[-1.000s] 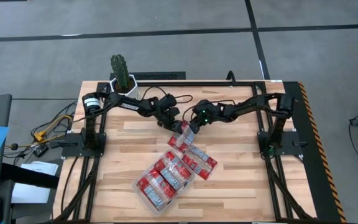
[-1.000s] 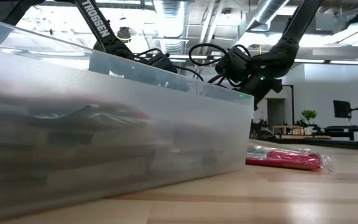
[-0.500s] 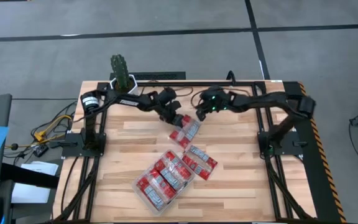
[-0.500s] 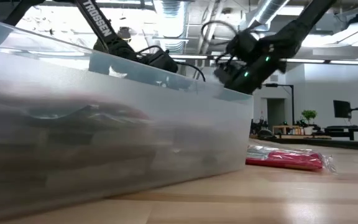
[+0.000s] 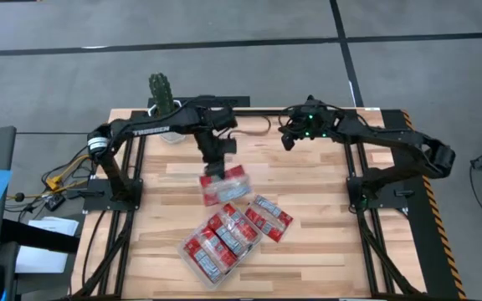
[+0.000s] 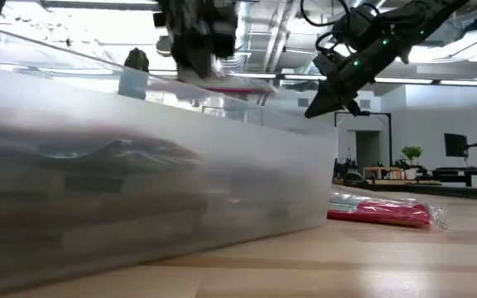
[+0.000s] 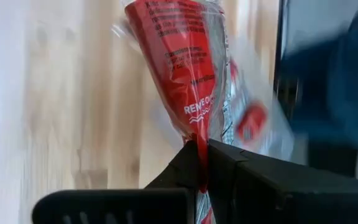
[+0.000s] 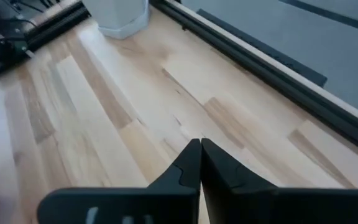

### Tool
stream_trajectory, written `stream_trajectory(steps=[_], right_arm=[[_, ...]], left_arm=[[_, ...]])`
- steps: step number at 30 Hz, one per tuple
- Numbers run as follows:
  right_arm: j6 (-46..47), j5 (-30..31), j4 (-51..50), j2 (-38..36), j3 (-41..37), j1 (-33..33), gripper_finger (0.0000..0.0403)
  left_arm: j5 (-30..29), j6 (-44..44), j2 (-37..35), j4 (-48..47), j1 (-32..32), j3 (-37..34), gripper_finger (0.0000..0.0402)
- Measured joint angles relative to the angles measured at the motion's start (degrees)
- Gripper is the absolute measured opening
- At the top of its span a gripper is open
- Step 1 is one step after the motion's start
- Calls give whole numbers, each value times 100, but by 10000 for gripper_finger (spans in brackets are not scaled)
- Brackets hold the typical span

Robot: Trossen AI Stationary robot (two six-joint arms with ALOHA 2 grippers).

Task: Sort popcorn bags into baskets
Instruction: Put the red popcorn bag into the transparent bin

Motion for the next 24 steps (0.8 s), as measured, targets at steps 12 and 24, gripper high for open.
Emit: stream_trajectory(steps=[12, 24], right_arm=[[14, -22, -154, 256, -8, 97, 30], [-24, -42, -211, 352, -8, 201, 24]], left_arm=[[-983, 2254, 118, -980, -2128, 606, 0], [-1311, 2483, 561, -622, -3342, 626, 0]])
